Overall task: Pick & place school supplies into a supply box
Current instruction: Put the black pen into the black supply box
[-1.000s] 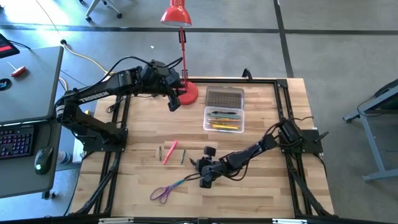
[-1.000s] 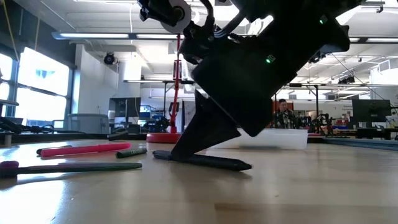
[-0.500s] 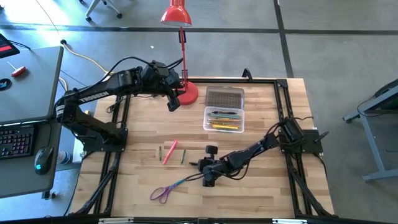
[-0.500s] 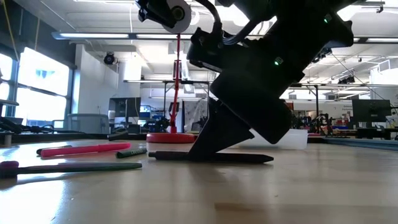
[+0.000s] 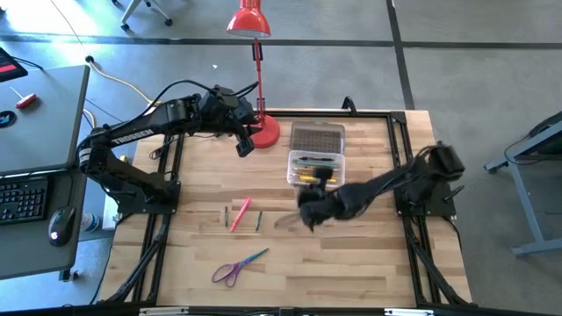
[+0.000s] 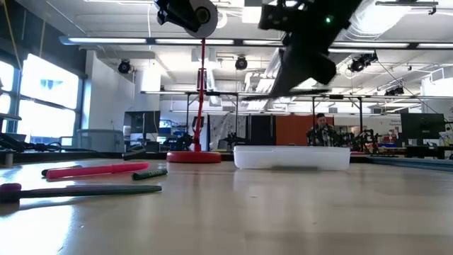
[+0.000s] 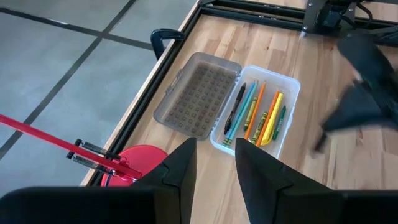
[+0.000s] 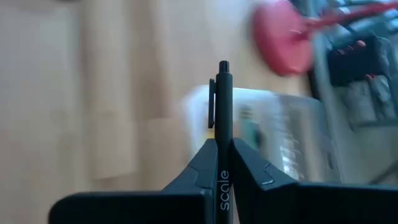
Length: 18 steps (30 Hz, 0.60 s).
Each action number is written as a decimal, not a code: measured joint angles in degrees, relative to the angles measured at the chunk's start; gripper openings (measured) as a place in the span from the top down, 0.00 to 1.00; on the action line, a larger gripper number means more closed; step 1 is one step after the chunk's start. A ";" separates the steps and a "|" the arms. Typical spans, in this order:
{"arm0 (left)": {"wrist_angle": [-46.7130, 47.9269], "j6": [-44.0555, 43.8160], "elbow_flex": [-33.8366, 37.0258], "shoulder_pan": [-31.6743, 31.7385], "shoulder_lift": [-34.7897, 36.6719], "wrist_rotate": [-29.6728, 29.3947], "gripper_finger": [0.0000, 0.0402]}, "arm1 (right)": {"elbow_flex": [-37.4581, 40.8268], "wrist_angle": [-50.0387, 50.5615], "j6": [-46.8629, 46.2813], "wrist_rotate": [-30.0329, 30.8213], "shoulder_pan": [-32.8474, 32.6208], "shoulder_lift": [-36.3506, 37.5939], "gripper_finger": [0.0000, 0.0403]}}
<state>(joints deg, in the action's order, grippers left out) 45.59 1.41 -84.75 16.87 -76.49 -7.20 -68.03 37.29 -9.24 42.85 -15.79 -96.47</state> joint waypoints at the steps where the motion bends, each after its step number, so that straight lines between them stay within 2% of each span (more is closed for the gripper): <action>1: 0.00 -0.01 0.00 -0.01 0.00 0.01 0.65 | -0.04 1.62 0.01 0.69 1.17 1.61 0.98; 3: 0.01 -0.23 0.00 -0.01 0.00 0.00 0.65 | 0.27 2.66 -0.12 0.59 3.91 4.06 0.99; 5: 0.03 -0.34 0.00 -0.01 0.00 0.02 0.65 | 3.38 -0.55 0.01 -2.41 7.01 5.63 0.98; 9: 1.81 -0.26 0.00 -0.01 0.00 0.19 0.65 | 13.57 -13.71 5.14 -12.08 13.20 6.85 0.94; 13: 3.06 -3.00 0.00 -0.01 0.00 0.80 0.65 | 21.01 -26.16 8.04 -18.69 17.81 7.08 0.95; 18: 4.37 -4.94 -0.01 -0.01 0.71 8.20 0.65 | 24.58 -33.49 8.04 -25.23 20.88 7.15 0.95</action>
<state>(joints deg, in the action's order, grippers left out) 49.97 -3.53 -84.77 16.86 -75.78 0.99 -43.45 3.80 -1.20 17.62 5.08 -89.32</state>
